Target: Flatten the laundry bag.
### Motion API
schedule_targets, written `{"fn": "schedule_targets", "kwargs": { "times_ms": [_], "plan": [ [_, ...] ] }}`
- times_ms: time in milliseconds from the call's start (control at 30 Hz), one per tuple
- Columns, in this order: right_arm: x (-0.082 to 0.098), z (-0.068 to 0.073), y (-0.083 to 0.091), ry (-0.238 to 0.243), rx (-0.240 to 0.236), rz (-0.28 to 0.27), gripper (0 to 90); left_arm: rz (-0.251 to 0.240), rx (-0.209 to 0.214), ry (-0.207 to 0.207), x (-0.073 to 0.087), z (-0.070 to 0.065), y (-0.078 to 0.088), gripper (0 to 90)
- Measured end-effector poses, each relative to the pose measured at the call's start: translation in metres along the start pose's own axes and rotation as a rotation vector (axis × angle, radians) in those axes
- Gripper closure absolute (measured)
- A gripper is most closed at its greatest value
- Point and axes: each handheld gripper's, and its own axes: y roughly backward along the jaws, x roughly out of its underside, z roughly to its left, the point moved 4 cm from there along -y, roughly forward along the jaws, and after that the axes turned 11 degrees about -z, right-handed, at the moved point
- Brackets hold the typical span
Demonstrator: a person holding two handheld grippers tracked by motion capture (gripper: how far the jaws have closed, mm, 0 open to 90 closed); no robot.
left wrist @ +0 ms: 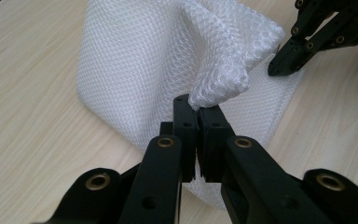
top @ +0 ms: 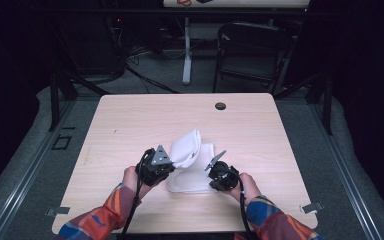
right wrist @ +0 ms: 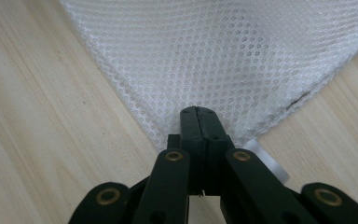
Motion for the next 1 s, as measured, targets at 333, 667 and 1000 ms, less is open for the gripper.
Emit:
{"fn": "schedule_targets", "kwargs": {
  "times_ms": [333,667,1000],
  "plan": [
    [0.001,-0.001,0.000,-0.008,0.003,0.000,90.0,0.000,-0.020,0.009,0.005,0.005,0.008,87.3],
    [0.001,-0.002,0.000,-0.013,0.009,0.003,90.0,0.033,-0.047,-0.004,0.011,0.007,0.014,87.7],
    [0.001,-0.004,0.001,-0.011,0.007,0.008,90.0,0.056,-0.050,0.004,0.016,0.009,0.013,87.7]
  ]
}}
